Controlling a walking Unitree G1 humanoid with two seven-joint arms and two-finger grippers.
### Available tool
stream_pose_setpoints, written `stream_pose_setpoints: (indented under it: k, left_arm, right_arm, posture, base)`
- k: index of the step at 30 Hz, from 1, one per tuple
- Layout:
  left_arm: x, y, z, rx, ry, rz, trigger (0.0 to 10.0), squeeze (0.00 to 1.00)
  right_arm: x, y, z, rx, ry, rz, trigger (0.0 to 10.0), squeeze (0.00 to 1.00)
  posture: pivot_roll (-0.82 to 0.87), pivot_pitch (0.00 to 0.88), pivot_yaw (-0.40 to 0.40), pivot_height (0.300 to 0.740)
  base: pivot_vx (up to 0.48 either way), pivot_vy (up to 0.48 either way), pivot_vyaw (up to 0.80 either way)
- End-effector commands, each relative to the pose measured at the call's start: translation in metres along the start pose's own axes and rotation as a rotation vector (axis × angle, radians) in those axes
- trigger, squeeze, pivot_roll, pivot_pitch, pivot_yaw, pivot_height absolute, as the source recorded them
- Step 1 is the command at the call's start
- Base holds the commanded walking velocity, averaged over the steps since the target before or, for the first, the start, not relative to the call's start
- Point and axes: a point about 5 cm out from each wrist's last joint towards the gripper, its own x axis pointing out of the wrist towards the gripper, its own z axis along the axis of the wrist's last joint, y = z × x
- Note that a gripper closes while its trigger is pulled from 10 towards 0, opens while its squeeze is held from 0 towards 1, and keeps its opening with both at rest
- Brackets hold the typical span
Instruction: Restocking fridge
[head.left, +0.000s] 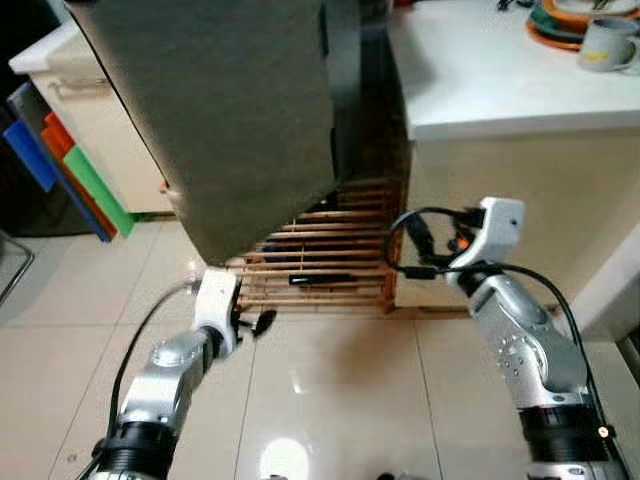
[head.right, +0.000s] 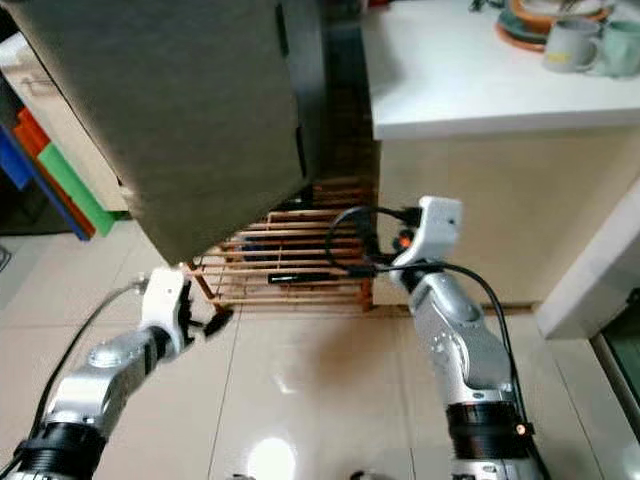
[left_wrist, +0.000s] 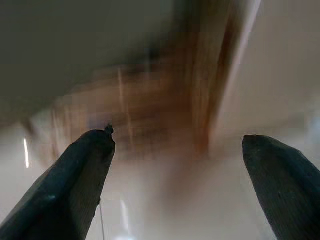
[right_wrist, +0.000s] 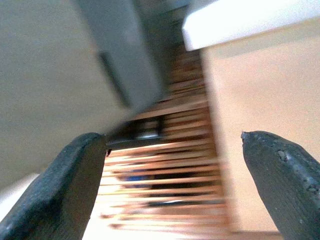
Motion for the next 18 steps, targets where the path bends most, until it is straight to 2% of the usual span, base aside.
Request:
stream_pose_setpoints:
  k: [1,2,4,8,18]
  left_arm:
    - [0.0,0.005,0.038,0.036,-0.168,0.033,10.0,0.0]
    - [-0.001,0.013,0.061,-0.068,-0.305,0.094,10.0,0.0]
    - [-0.002,0.018,0.074,-0.097,-0.365,0.128,10.0,0.0]
    - [0.0,0.019,0.075,-0.007,-0.341,0.156,10.0,0.0]
    - [0.003,0.018,0.073,-0.029,-0.333,0.165,10.0,0.0]
  right_arm:
    - [-0.001,0.001,-0.006,-0.039,0.005,-0.017,10.0,0.0]
    - [-0.001,0.003,-0.01,0.021,0.01,-0.024,10.0,0.0]
    - [0.001,0.007,-0.013,0.05,0.016,-0.028,10.0,0.0]
    - [0.004,0.015,-0.009,0.023,-0.019,-0.023,10.0,0.0]
    - [0.006,0.022,-0.009,-0.039,-0.06,0.001,10.0,0.0]
  posture:
    - [-0.12,0.0,0.108,0.74]
    - [-0.12,0.0,0.11,0.74]
    - [-0.12,0.0,0.111,0.74]
    - [-0.12,0.0,0.114,0.74]
    - [-0.12,0.0,0.111,0.74]
  base:
    - [0.0,0.0,0.0]
    - [0.435,0.0,0.0]
    - [0.431,0.0,0.0]
    - [0.433,0.0,0.0]
    - [0.446,0.0,0.0]
